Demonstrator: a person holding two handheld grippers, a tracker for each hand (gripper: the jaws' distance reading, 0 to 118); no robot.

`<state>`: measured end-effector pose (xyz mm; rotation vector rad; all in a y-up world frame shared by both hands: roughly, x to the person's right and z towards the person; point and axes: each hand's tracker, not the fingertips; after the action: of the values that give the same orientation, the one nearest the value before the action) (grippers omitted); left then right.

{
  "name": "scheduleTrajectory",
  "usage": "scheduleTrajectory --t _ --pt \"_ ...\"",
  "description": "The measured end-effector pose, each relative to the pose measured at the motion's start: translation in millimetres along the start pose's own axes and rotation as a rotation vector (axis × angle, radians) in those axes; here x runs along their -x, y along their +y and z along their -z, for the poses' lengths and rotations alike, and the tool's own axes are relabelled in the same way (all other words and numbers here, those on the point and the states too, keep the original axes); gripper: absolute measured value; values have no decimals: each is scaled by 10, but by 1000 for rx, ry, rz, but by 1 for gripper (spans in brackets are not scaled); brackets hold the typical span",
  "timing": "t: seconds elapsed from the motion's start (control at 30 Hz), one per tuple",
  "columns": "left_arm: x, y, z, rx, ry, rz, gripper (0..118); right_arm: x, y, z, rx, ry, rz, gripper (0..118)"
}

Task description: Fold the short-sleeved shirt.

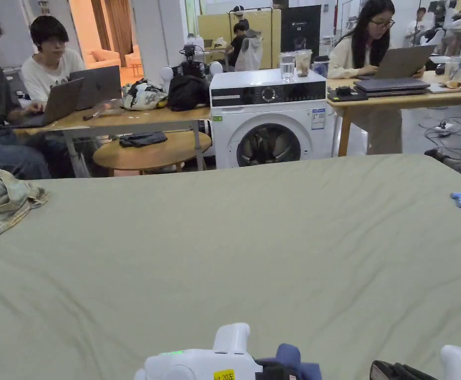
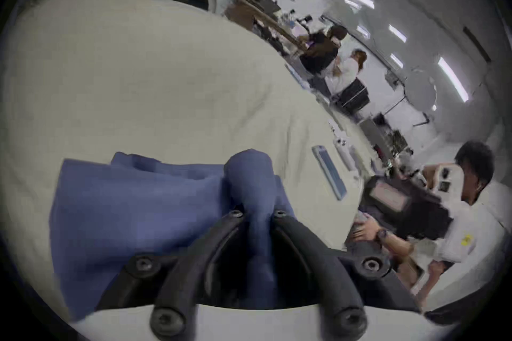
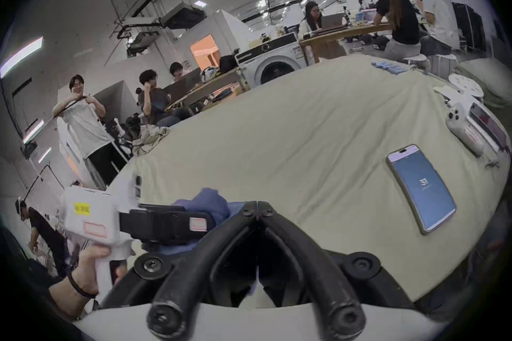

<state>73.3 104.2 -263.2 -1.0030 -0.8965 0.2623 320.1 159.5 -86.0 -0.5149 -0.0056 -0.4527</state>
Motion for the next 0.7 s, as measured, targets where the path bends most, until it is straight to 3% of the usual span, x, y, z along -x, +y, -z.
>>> scheduleTrajectory --t 0.07,0.1,0.17,0.2,0.27,0.3,0.4,0.5,0.53,0.7 --pt "-94 28 -126 -15 -89 46 52 -89 6 -48 2 -15 1 0" --pt "-110 32 -198 -26 -139 33 62 -131 -2 -68 3 -19 -1 0" --pt "-119 25 -343 -88 -192 -39 62 -223 -35 -84 1 -25 16 0" --pt "45 26 -354 -123 -231 -68 59 -263 -54 -86 2 -26 42 0" --pt "106 -3 -323 -159 -240 -105 14 -312 -97 -89 4 -19 69 0" --pt "129 -19 -255 -146 -215 -110 0 -314 -116 -86 9 -22 77 0" --pt "110 -108 -14 -64 -232 -157 0 -304 -180 -112 19 -14 79 0" --pt "6 -255 391 115 -65 -81 0 -283 -209 -73 38 -16 71 0" --pt "-3 -296 450 134 -72 -63 0 -264 -214 -79 45 -20 61 0" --pt "-3 -194 238 47 -122 -94 0 -148 -314 -27 87 0 38 0"
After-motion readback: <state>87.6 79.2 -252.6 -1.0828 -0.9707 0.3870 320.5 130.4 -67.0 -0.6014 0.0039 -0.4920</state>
